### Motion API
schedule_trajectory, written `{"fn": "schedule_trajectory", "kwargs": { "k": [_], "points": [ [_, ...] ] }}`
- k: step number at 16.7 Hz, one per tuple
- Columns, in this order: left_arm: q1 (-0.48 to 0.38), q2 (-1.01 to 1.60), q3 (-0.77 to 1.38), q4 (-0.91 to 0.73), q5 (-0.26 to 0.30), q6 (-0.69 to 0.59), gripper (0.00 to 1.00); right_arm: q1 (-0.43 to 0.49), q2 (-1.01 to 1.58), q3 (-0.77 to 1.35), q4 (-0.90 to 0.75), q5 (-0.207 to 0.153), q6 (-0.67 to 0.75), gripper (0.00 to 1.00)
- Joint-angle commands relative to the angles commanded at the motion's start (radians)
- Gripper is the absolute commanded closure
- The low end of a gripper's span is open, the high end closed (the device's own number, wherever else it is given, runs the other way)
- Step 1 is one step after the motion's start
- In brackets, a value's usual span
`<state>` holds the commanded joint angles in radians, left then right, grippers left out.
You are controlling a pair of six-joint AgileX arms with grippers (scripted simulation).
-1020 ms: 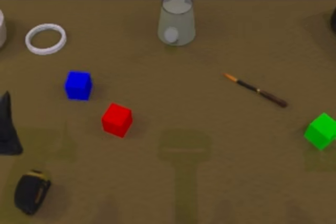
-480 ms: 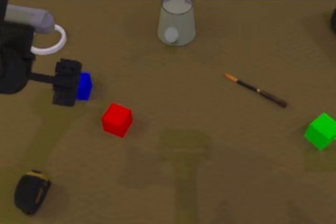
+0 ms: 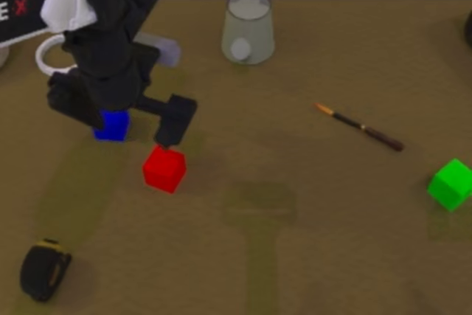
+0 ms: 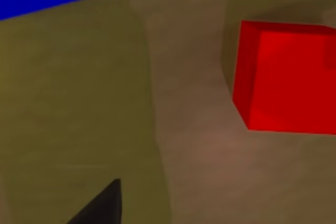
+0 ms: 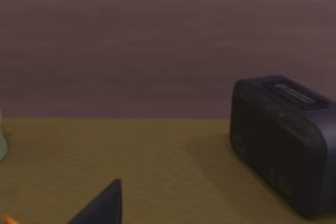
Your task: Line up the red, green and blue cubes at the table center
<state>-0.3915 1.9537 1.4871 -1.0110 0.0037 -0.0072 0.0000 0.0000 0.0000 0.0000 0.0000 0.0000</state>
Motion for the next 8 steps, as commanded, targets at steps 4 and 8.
{"fn": "schedule_trajectory", "kwargs": {
  "k": [4, 8],
  "points": [
    [-0.033, 0.151, 0.14, -0.072, -0.001, -0.001, 0.0, 0.0, 0.0, 0.0, 0.0, 0.0, 0.0, 0.0],
    [-0.037, 0.17, 0.157, -0.08, -0.001, -0.001, 0.0, 0.0, 0.0, 0.0, 0.0, 0.0, 0.0, 0.0]
  ]
}}
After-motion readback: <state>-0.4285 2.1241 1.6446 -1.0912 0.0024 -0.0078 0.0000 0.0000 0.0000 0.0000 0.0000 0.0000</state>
